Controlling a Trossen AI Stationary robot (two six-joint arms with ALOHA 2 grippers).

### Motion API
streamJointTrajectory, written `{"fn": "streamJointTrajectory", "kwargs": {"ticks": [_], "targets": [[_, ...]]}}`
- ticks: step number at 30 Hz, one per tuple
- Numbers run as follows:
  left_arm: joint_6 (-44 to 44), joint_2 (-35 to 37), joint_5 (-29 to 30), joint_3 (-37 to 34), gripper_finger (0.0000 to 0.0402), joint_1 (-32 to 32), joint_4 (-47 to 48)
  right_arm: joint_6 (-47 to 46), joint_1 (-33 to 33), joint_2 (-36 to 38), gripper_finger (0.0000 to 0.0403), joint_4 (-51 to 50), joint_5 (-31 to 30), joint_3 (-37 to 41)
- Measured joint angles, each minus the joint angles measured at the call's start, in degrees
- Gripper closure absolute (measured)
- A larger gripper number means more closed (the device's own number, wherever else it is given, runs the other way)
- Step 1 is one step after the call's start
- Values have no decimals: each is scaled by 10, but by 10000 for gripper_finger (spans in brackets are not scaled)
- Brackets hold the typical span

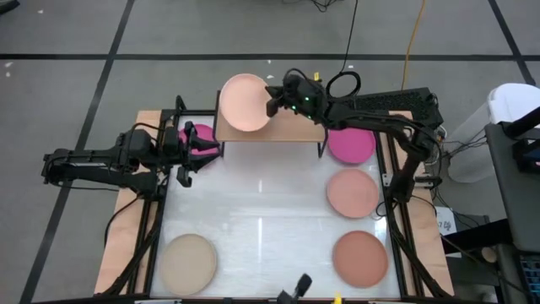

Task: Place and stack plates onto a shelf
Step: Stack the light orange plate on top of the light green plate on the shelf

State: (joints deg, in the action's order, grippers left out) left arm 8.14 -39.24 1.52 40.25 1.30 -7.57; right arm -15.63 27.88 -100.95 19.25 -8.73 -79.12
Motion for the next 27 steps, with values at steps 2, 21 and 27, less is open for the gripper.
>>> {"fn": "streamJointTrajectory", "kwargs": {"ticks": [2,21,27], "targets": [[0,0,0,0,245,0,0,-6,10,-23,403,2,0,0],[-5,0,-2,0,245,0,24,17,32,-83,382,48,-2,0],[-4,0,-2,0,245,0,28,37,32,-82,343,40,-1,0]]}}
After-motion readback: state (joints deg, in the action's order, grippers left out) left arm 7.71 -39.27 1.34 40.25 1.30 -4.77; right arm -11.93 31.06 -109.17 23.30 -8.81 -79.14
